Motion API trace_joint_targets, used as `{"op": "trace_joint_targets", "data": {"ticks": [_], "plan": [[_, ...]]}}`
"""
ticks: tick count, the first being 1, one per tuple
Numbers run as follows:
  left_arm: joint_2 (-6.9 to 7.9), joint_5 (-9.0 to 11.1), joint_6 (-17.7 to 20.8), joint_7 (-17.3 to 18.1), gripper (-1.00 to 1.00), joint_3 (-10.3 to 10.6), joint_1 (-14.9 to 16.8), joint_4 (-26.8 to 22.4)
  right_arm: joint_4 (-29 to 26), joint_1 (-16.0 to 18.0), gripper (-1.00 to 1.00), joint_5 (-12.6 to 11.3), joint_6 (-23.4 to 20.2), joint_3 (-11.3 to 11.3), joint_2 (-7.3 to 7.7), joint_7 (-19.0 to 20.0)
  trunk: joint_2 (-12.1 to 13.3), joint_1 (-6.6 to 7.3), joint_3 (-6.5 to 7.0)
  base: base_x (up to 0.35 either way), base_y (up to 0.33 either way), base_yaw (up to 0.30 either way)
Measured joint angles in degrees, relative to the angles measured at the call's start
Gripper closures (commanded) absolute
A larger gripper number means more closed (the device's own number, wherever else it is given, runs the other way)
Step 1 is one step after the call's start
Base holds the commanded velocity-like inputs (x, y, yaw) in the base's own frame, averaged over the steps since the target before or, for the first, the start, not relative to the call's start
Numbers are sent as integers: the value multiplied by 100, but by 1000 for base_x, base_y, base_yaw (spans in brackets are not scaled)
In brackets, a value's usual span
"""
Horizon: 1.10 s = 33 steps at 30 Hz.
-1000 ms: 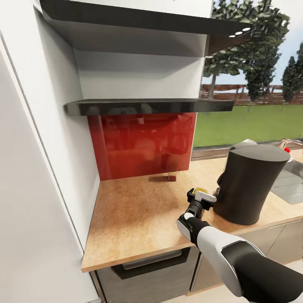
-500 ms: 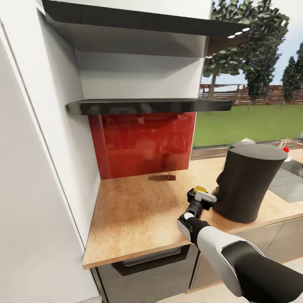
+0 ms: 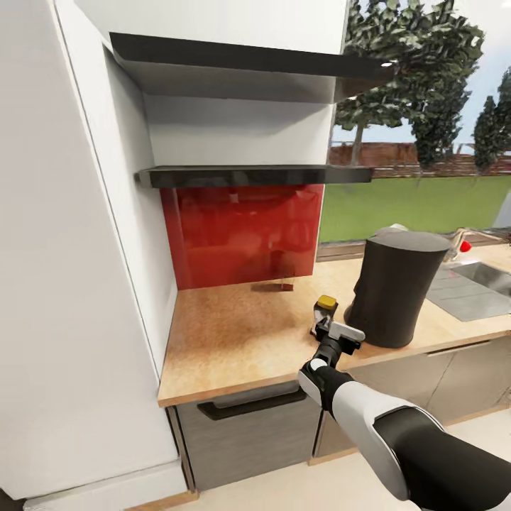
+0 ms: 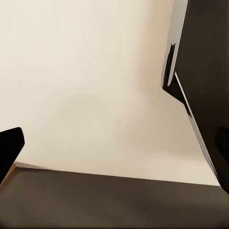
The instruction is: Set up a coffee station on the kitchen countertop: keep the coffee maker on the countertop, move the bottle of coffee from the kitchen shelf to the counter next to the coffee maker, place a paper coffee filter on top of the coffee maker, put the saucer next to the coffee maker with the coffee cup on the saucer, and place the electric kettle next to the coffee maker.
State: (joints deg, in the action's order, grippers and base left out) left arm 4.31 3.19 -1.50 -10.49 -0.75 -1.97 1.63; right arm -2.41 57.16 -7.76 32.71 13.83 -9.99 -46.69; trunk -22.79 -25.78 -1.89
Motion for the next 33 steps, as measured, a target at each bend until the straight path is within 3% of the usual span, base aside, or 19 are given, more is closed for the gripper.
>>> {"op": "trace_joint_targets", "data": {"ticks": [6,9,10,11,12,17,21,23,24,26,33], "plan": [[15,0,-1,0,-100,0,0,0,0,-1,-100,0,-1,4,0,150,-1,3,0,-143,0,0],[29,0,-7,5,-100,3,0,0,0,-18,-100,-6,-10,5,0,1457,-1,3,0,-9,0,0],[35,0,-9,7,-100,3,0,-5,14,-66,-100,-5,-16,13,1,2375,0,3,-1,-3,0,0],[37,0,-9,7,-100,2,0,-6,18,-82,-100,-14,-13,-3,1,2651,-1,3,-1,-1,0,0],[40,0,-9,8,-100,1,0,-7,25,-115,-100,-6,-18,8,1,3358,-1,3,-1,0,0,0],[50,-117,-16,18,-100,-6,0,-14,29,-148,-100,-1,-22,15,-1,5665,-1,3,-1,0,0,0],[40,-348,-23,24,-100,-12,0,-19,55,-156,-100,0,-76,11,-1,6959,-1,3,-1,0,0,0],[32,-426,-24,25,-100,-13,-1,-22,71,-164,-100,0,-371,11,-1,7763,-1,3,-1,0,0,0],[31,-439,-24,25,-100,-13,-1,-24,70,-165,-100,-1,-466,5,-1,7944,-1,3,0,0,0,0],[25,-514,-31,27,-100,-12,-1,-28,46,-168,-100,-1,-1012,9,-1,8783,-1,3,-1,0,0,0],[34,-667,-274,32,-100,-5,7,-35,78,-186,-100,9,-2184,1,-1,9981,-1,4,-1,0,0,0]]}}
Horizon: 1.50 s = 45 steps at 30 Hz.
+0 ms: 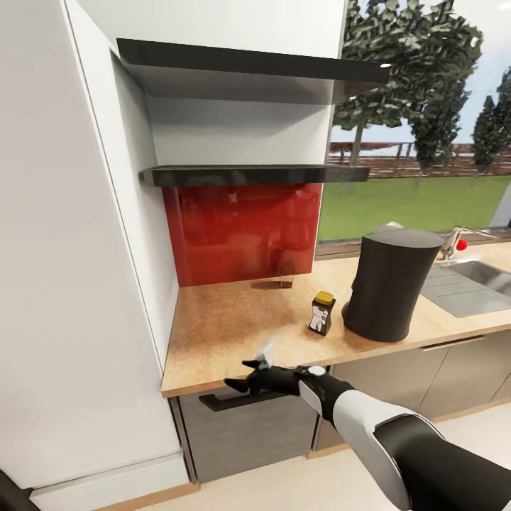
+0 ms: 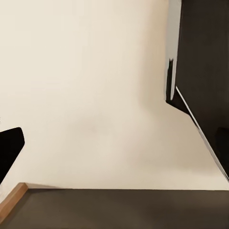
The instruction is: Set up a coffee station on the kitchen countertop: keep the coffee maker on the countertop, move the bottle of coffee from the kitchen shelf to the counter next to the coffee maker, place a paper coffee filter on top of the coffee maker, put the saucer next to the coffee maker with the coffee cup on the saucer, and place the electric kettle next to the coffee maker.
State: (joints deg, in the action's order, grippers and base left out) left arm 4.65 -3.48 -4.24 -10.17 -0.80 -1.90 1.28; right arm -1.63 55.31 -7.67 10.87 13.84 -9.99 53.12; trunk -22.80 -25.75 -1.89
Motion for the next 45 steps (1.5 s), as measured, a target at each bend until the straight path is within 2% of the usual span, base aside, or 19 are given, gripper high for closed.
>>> {"op": "trace_joint_targets", "data": {"ticks": [1,3,5,6,11,14,16,17,20,23,26,27,30,31,34,37,44,45], "plan": [[12,-37,-18,1,-100,1,0,0,9,-119,-100,14,-210,34,1,469,0,0,-1,0,0,0],[18,-82,-33,2,-100,2,0,-1,13,-387,-100,18,-433,43,1,1090,0,0,-1,0,0,0],[18,-93,-37,1,-100,2,0,-1,13,-593,-100,27,-487,35,1,1276,0,0,-1,0,0,0],[21,-99,-41,1,-100,2,0,-1,15,-821,-100,66,-512,52,1,1362,0,0,-2,0,0,0],[20,-104,-45,-5,-100,2,-7,-1,14,-1518,-100,176,-509,39,1,1295,0,0,-1,0,0,0],[7,-105,-46,-5,-100,6,-8,-1,15,-1955,-100,200,-515,31,1,810,0,0,-1,0,0,0],[-2,-103,-46,-5,-100,8,-9,-1,14,-2224,-100,204,-514,27,1,348,0,0,-1,0,0,0],[-11,-101,-46,-6,-100,8,-9,-1,20,-2439,-100,210,-516,41,2,-272,0,0,-2,0,0,0],[-33,-94,-51,-6,-100,-2,-9,-1,21,-2756,-100,206,-531,16,157,-1492,0,0,-1,0,0,0],[-72,-91,-67,-6,-100,-19,-9,-1,18,-3107,-100,190,-683,10,267,-2922,-1,0,-1,0,0,0],[-179,-86,-190,-6,-100,-20,-7,-1,15,-3370,-100,131,-890,-16,308,-4264,-1,0,-1,0,0,0],[-224,-85,-249,-1,-100,-20,0,-13,16,-3476,-100,37,-938,-28,347,-4642,-1,0,-1,0,0,0],[-300,-63,-304,-1,-100,-29,13,-195,16,-3600,-100,-362,-978,-37,384,-4928,-1,0,0,0,0,0],[-329,-49,-302,-3,-100,-46,16,-334,17,-3641,-100,-758,-991,-41,407,-5013,-1,0,0,0,0,0],[-344,-37,-277,-9,-100,-76,11,-405,14,-3664,-100,-1198,-993,-37,504,-5065,-1,0,0,0,0,0],[-342,-34,-256,-11,-100,-80,2,-383,8,-3670,-100,-1357,-986,-26,534,-5084,-1,0,0,0,0,0],[-336,-25,-258,-12,-100,-71,-19,-328,2,-3673,-100,-1409,-987,-29,534,-5086,-1,0,0,0,0,-27],[-340,127,-274,-13,-100,-79,-28,-57,6,-3673,-100,-1398,-984,-24,509,-5058,0,0,-1,0,0,-229]]}}
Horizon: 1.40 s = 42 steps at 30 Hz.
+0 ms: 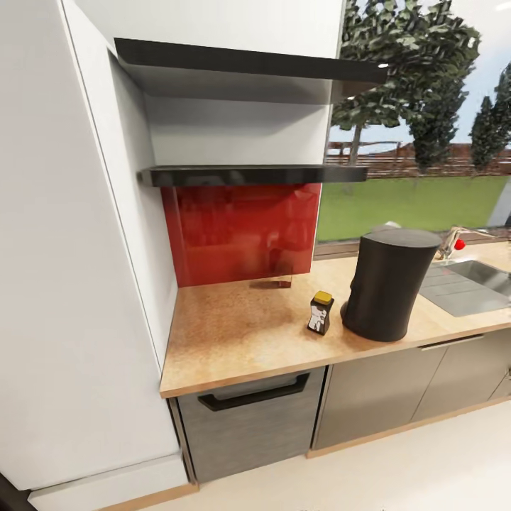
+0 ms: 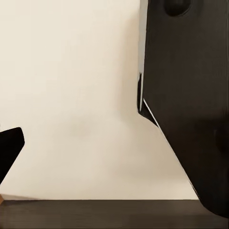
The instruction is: Set up a coffee station on the kitchen countertop: keep the coffee maker on the countertop, move the bottle of coffee from the kitchen shelf to the counter next to the coffee maker, place a paper coffee filter on top of the coffee maker, put the saucer next to the coffee maker with the coffee cup on the saucer, and place the electric kettle next to the coffee maker.
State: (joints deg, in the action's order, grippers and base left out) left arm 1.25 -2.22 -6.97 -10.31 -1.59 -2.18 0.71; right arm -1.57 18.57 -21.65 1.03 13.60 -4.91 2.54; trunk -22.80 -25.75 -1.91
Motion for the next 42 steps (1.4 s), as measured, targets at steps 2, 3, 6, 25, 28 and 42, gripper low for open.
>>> {"op": "trace_joint_targets", "data": {"ticks": [2,3,6,25,28,42], "plan": [[5,65,0,-2,-100,3,3,34,0,1,-100,-1,0,-6,23,8,0,0,1,0,0,-276],[3,73,-4,-2,-100,2,3,37,0,0,-100,-3,0,-10,34,9,0,0,1,0,0,-288],[5,84,-25,-2,-100,5,3,37,0,0,-100,-6,-4,-15,52,14,0,0,1,0,0,-295],[7,94,-7,-3,-100,-15,3,25,0,0,-100,1,0,-8,61,10,0,0,1,0,0,-300],[4,95,-7,-3,-100,-19,3,25,0,0,-100,1,0,-4,61,11,0,0,1,0,0,-300],[0,95,6,-1,-100,-9,18,-353,1,0,-100,9,0,-1,61,10,-1,3,1,219,-90,-300]]}}
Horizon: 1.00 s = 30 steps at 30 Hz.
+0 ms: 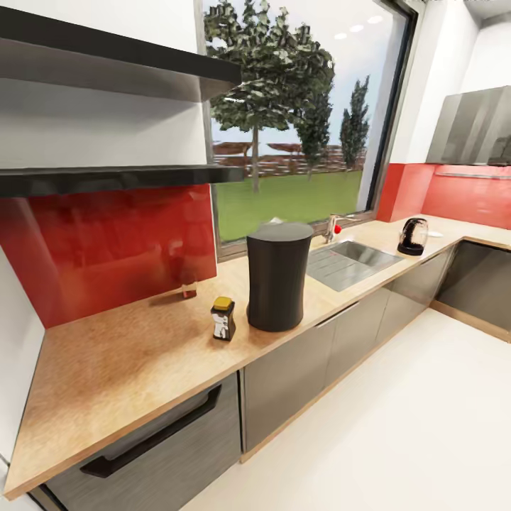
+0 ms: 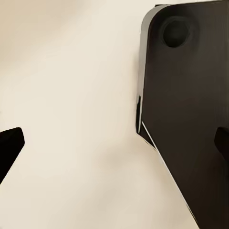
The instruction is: Set up a coffee station on the kitchen countertop: keep the coffee maker on the countertop, move the bottle of coffee from the kitchen shelf to the counter next to the coffee maker, place a paper coffee filter on top of the coffee maker, put the saucer next to the coffee maker with the coffee cup on the saucer, and place the electric kettle next to the coffee maker.
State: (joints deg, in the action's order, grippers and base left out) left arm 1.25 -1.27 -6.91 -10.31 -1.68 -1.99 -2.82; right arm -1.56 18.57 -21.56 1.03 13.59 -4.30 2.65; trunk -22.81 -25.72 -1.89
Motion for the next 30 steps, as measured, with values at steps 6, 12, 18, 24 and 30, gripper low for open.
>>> {"op": "trace_joint_targets", "data": {"ticks": [6,12,18,24,30], "plan": [[4,0,7,5,-100,-14,0,10,0,0,-100,1,0,2,0,8,0,0,0,314,-82,-300],[41,0,14,5,-100,-24,0,51,0,0,-100,2,0,2,-6,9,0,0,0,315,-81,-300],[41,0,15,7,-100,-24,0,54,0,0,-100,2,-1,2,-9,10,0,0,0,315,-122,-300],[23,0,15,7,-100,-22,0,55,1,0,-100,2,-1,2,-9,17,0,0,0,314,-147,-300],[17,0,15,10,-100,-20,0,55,0,0,-100,2,-2,2,-9,16,0,0,0,256,-233,-300]]}}
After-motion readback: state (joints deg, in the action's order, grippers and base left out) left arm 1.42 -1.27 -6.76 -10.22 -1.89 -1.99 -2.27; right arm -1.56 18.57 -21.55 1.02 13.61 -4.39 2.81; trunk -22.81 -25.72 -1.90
